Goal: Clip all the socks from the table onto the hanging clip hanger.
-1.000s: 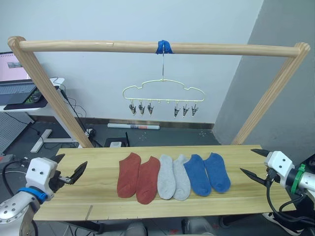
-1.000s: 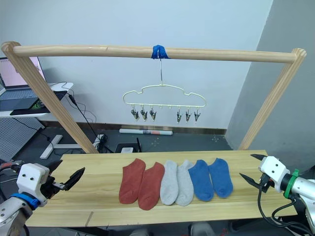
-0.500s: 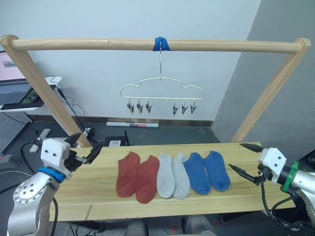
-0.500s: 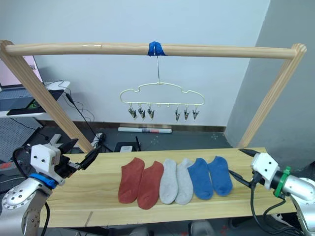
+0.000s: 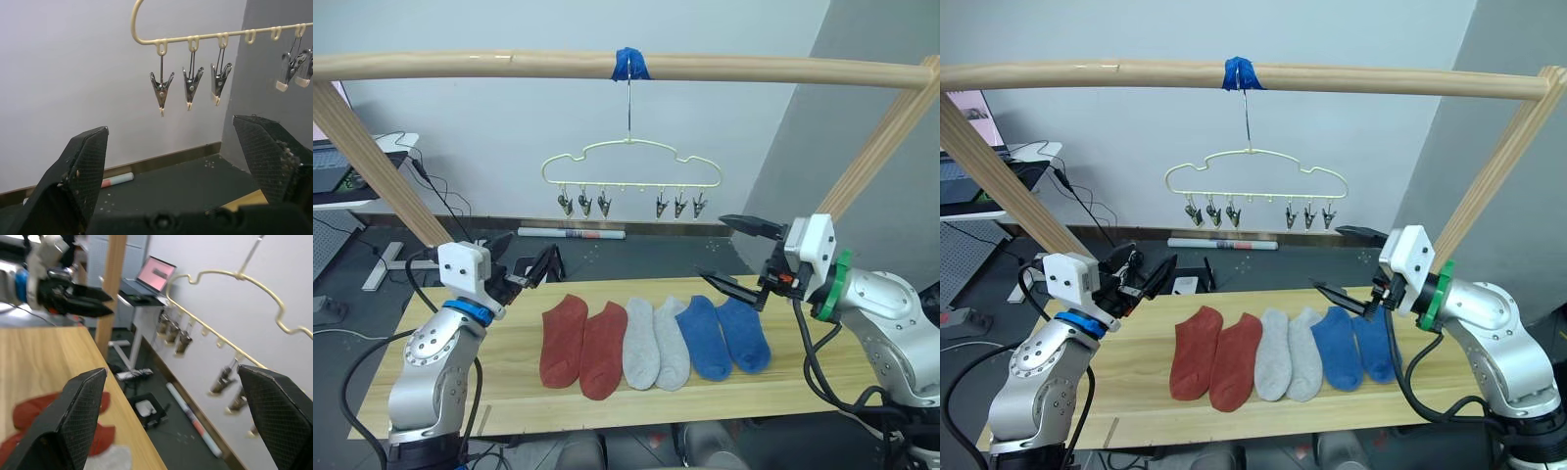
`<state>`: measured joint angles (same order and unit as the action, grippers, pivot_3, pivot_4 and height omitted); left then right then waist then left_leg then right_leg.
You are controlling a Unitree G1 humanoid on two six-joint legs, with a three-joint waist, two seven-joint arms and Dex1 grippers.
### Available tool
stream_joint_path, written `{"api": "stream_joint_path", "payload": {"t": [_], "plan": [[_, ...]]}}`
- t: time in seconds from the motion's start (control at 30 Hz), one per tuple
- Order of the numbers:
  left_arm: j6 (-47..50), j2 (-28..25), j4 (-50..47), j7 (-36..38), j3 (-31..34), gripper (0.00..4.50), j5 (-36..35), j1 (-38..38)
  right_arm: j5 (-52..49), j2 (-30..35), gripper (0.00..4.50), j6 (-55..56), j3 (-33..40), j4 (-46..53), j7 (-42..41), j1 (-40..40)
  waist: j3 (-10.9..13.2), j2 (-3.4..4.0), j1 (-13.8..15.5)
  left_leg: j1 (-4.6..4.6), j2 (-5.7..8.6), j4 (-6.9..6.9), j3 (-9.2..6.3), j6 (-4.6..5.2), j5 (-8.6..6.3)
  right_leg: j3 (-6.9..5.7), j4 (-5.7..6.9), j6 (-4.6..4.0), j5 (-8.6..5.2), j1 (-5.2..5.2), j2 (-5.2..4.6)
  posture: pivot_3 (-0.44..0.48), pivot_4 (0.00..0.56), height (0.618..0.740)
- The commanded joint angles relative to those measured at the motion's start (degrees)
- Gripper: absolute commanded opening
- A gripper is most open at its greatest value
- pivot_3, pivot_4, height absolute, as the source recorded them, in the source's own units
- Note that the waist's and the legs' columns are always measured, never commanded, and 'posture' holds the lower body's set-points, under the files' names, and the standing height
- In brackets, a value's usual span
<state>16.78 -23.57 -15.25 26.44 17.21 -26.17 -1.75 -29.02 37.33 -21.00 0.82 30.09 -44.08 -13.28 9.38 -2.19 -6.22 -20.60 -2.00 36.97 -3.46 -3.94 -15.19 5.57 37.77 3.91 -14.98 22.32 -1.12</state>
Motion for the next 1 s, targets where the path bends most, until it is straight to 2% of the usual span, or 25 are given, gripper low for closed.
{"api": "stream_joint_path", "payload": {"t": [0.03,0.33,0.6,0.67,0.7,0.73,0.9,1.0], "plan": [[-0.4,0.0,-2.6,-1.6,0.9,4.5,-0.4,-1.7,-1.2,-1.1,4.47,-1.1,-0.6,1.0,0.2,-3.5,0.7,0.07,0.1,-0.07,0.0,0.0,-0.02,0.01,0.0,-0.02,-0.02,0.05,0.01,0.04,0.0,-0.099,0.187,0.733],[-0.2,0.0,-4.3,-2.8,0.2,4.5,-0.4,-2.7,-1.0,-2.2,4.47,-1.7,-2.0,0.0,-0.9,-8.3,2.6,0.15,0.3,-0.37,0.0,0.0,-0.03,0.02,-0.01,-0.01,-0.05,0.1,0.05,0.34,-0.01,-0.099,0.222,0.733],[-1.0,1.0,-3.0,-3.8,0.1,4.5,-0.7,-4.7,-2.4,-3.5,4.47,-5.0,-2.7,2.2,0.3,-12.1,5.1,0.15,0.1,-0.43,0.0,0.01,-0.01,0.02,-0.01,0.02,-0.02,0.14,0.06,0.42,-0.01,-0.151,0.277,0.733],[-1.1,1.4,-2.7,-3.6,-0.2,4.5,-0.7,-5.3,-2.8,-4.2,4.47,-6.1,-3.1,2.6,0.9,-13.4,5.2,0.17,0.0,-0.89,0.0,0.04,-0.02,0.03,-0.01,0.02,0.07,0.09,0.1,0.94,-0.01,-0.163,0.285,0.733],[-1.1,1.6,-2.4,-3.5,-0.4,4.11,-0.7,-5.8,-2.8,-4.6,4.5,-6.4,-3.3,2.6,1.1,-13.9,5.3,0.18,-0.1,-1.17,0.0,0.09,-0.08,0.02,0.0,-0.03,0.17,-0.09,0.23,1.2,-0.01,-0.166,0.287,0.733],[-1.2,1.9,-1.9,-3.2,-0.4,3.91,-1.0,-6.3,-2.7,-4.9,4.5,-6.7,-3.5,2.4,1.2,-14.4,5.4,0.18,-0.1,-1.28,0.0,0.09,-0.12,0.02,0.0,-0.06,0.19,-0.11,0.24,1.29,-0.01,-0.171,0.292,0.733],[-2.8,2.4,0.0,-3.9,-0.4,2.51,0.5,-8.9,-2.5,-5.8,4.5,-8.8,-4.6,2.9,2.0,-15.9,6.4,0.17,-0.3,-1.35,0.01,0.08,-0.17,0.02,0.0,-0.11,0.11,-0.12,0.25,1.29,-0.03,-0.192,0.308,0.733],[-3.6,2.8,0.5,-4.5,-0.4,2.51,1.0,-10.2,-2.9,-6.2,4.5,-10.8,-4.8,3.7,3.0,-16.6,7.0,0.2,-0.4,-1.39,0.01,0.08,-0.17,0.02,0.0,-0.11,0.1,-0.12,0.25,1.33,-0.04,-0.199,0.314,0.733]]}}
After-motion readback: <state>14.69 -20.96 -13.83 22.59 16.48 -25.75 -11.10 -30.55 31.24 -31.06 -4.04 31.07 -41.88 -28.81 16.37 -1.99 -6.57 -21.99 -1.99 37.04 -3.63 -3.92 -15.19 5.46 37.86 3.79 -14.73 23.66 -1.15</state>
